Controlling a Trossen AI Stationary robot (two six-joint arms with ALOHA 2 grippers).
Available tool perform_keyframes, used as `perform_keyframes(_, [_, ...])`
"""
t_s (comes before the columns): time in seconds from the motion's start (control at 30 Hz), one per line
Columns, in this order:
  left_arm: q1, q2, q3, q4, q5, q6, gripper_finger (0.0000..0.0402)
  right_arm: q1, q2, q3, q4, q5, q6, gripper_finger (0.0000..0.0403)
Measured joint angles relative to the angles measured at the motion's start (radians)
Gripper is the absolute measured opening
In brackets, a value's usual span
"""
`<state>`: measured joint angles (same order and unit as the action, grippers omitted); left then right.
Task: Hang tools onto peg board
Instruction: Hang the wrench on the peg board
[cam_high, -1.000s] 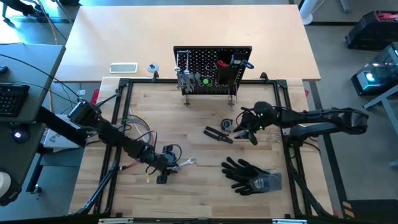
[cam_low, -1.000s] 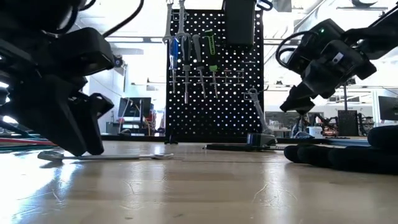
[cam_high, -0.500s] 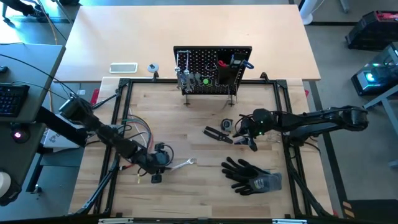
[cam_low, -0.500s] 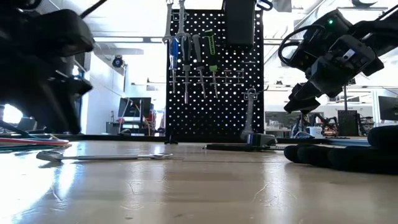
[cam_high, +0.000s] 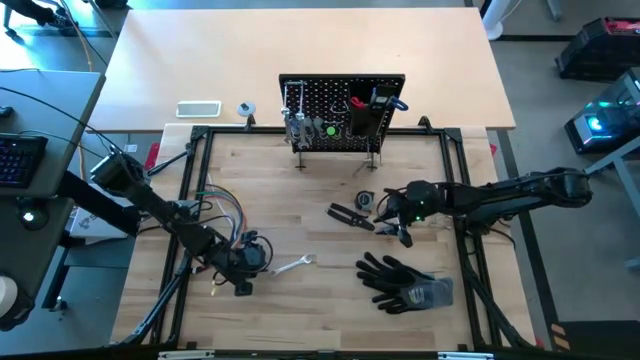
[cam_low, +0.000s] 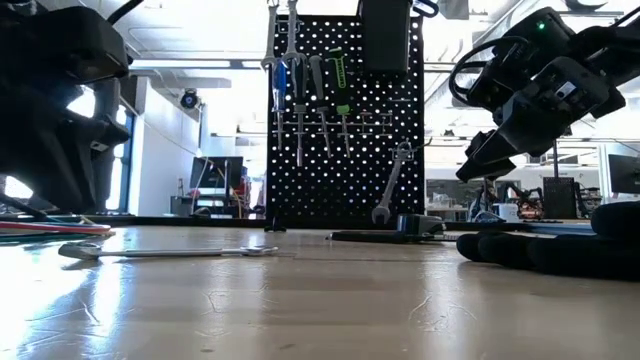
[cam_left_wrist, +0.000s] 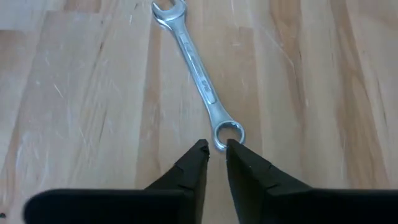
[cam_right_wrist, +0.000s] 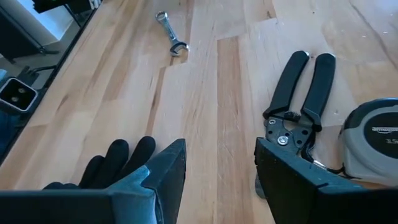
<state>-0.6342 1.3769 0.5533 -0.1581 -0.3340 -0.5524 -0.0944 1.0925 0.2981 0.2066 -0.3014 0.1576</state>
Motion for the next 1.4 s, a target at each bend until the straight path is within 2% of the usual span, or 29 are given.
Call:
perform_keyframes(0.3, [0.008, 0.025, 0.0, 0.079, 0.045, 0.046, 0.0002, 0.019, 0.0, 0.0, 0.0, 0.013, 0.002, 0.0185])
perform_keyframes(0.53, [0.012, 0.122, 0.0, 0.156, 0.077, 0.048, 0.0, 0.045, 0.0, 0.0, 0.012, 0.04, 0.003, 0.0185])
perform_keyframes(0.87, [0.042, 0.184, 0.003, 0.205, 0.072, 0.058, 0.0, 0.056, 0.0, 0.0, 0.03, 0.044, 0.026, 0.0185])
perform_keyframes(1.07, [0.067, 0.216, 0.004, 0.236, 0.087, 0.101, 0.0, 0.062, 0.0, 0.0, 0.099, 0.045, 0.027, 0.0185])
perform_keyframes(1.27, [0.112, 0.265, 0.004, 0.303, 0.088, 0.171, 0.0, 0.153, 0.026, 0.0, 0.237, 0.092, -0.039, 0.0185])
perform_keyframes(1.4, [0.146, 0.306, 0.004, 0.381, 0.108, 0.227, 0.0, 0.241, 0.095, 0.002, 0.309, 0.171, -0.1, 0.0185])
